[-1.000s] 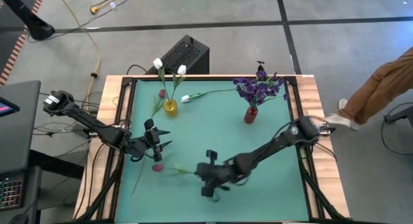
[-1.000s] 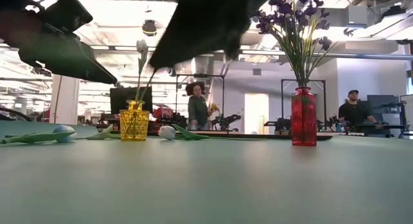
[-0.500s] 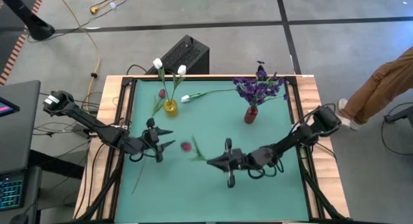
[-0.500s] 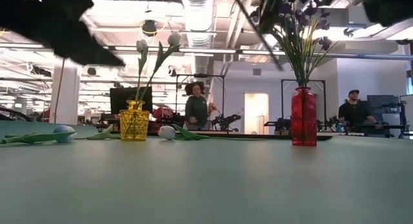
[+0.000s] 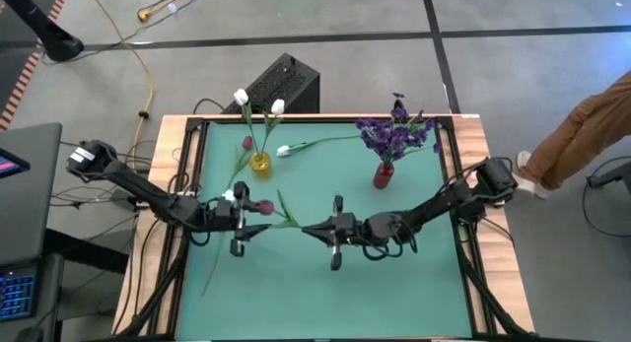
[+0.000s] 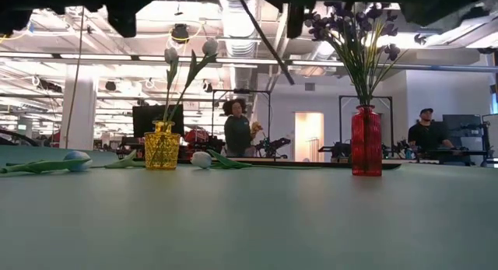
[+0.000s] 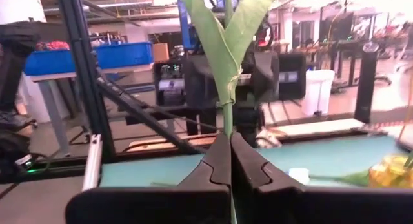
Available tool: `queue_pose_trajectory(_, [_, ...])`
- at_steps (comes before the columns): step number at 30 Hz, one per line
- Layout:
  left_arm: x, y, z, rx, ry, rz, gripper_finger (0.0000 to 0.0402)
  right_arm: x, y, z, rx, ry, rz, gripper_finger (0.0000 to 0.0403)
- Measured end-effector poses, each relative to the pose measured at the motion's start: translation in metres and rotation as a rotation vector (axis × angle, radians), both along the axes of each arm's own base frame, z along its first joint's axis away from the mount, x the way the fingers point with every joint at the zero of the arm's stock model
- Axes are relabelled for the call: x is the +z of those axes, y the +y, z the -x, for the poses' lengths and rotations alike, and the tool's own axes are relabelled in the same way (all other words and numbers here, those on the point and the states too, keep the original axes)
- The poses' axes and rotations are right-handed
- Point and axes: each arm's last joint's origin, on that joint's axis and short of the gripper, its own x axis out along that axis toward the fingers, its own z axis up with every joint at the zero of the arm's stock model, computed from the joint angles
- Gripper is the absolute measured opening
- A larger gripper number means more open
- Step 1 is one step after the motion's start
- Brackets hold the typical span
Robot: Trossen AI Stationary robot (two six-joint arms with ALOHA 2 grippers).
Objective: Sort flowers into vase by color
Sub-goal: Put the bottom red flower into the red vase
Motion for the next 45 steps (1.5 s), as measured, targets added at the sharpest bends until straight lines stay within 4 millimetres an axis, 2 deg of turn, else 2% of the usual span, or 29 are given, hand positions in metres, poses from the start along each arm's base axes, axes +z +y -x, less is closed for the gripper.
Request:
queue_pose_trajectory(8, [0.005, -0.004, -0.039, -0.015, 0.04, 0.002, 0.018, 0.007, -0.01, -0.009, -0.046, 0.013, 0.06, 0.0018])
queue_pose_trajectory(12, [0.013, -0.009, -0.052, 0.013, 0.031, -0.022, 0.018, 0.005, -0.011, -0.01, -0.052, 0.032, 0.078, 0.0018])
queue_pose_trajectory(21, [0.023, -0.007, -0.061, 0.052, 0.02, -0.009, 0.0177, 0.003, -0.01, -0.009, -0.055, 0.06, 0.12, 0.0018])
queue_pose_trajectory(25, [0.021, -0.007, -0.061, 0.048, 0.034, 0.009, 0.0151, 0.003, -0.01, -0.009, -0.058, 0.058, 0.143, 0.0018])
queue_pose_trajectory(33, [0.021, -0.006, -0.061, 0.077, 0.037, 0.009, 0.0071, 0.005, -0.016, -0.011, -0.076, 0.042, 0.141, 0.0019])
queue_pose_trajectory(37, [0.021, -0.007, -0.061, 0.077, 0.04, -0.013, 0.0014, 0.005, -0.016, -0.011, -0.076, 0.042, 0.136, 0.0054])
queue_pose_trajectory(45, [0.014, -0.007, -0.062, 0.073, 0.102, -0.019, 0.0002, 0.004, -0.021, -0.016, -0.012, 0.099, 0.05, 0.0139])
